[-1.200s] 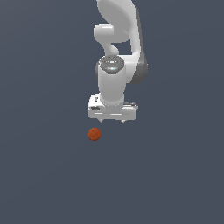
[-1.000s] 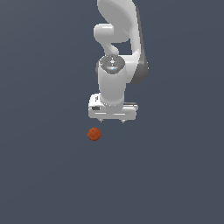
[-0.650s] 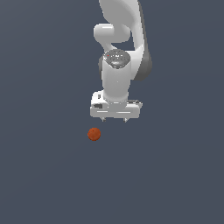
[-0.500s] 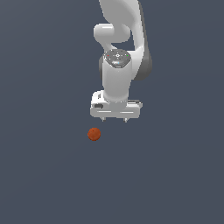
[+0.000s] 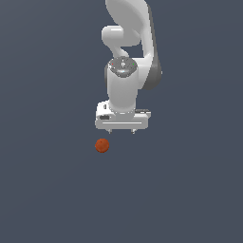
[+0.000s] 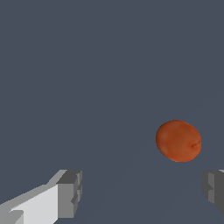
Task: Pick up the object and move it to a goal position.
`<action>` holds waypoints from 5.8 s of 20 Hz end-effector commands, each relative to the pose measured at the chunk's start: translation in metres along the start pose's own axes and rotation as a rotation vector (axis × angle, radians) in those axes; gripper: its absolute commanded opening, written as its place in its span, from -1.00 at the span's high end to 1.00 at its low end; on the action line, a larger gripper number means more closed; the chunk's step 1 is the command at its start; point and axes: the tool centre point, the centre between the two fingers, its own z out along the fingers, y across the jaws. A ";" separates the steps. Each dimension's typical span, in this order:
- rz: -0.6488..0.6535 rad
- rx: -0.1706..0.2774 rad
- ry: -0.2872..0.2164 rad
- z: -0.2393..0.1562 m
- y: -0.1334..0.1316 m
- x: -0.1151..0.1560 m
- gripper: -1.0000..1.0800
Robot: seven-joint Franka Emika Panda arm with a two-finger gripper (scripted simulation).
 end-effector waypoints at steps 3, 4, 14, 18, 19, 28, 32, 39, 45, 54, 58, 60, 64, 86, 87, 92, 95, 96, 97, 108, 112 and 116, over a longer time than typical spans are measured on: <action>-0.059 0.000 -0.001 0.008 0.011 0.001 -0.92; -0.075 0.000 -0.001 0.010 0.013 0.001 -0.92; -0.275 0.003 -0.001 0.036 0.048 0.000 -0.92; -0.358 0.005 0.000 0.047 0.062 -0.001 -0.92; -0.379 0.005 0.000 0.050 0.066 -0.001 -0.92; -0.519 0.009 0.002 0.068 0.090 -0.004 -0.92; -0.553 0.010 0.002 0.072 0.095 -0.005 -0.92; -0.568 0.011 0.002 0.075 0.098 -0.006 -0.92; -0.570 0.011 0.003 0.089 0.098 -0.006 -0.92; -0.572 0.011 0.003 0.124 0.098 -0.006 -0.92; -0.572 0.011 0.003 0.125 0.098 -0.006 1.00; -0.572 0.011 0.003 0.125 0.098 -0.006 1.00; -0.572 0.011 0.003 0.125 0.098 -0.006 1.00; -0.572 0.009 0.003 0.043 0.039 -0.029 1.00; -0.572 0.009 0.002 0.034 0.032 -0.032 1.00; -0.572 0.008 0.002 -0.015 -0.004 -0.045 1.00; -0.573 0.008 0.002 -0.043 -0.026 -0.053 1.00; -0.573 0.008 0.002 -0.052 -0.032 -0.055 1.00; -0.573 0.008 0.002 -0.061 -0.039 -0.057 1.00; -0.573 0.010 0.002 -0.131 -0.090 -0.072 1.00; -0.573 0.010 0.002 -0.140 -0.096 -0.073 1.00; -0.573 0.011 0.003 -0.140 -0.096 -0.072 1.00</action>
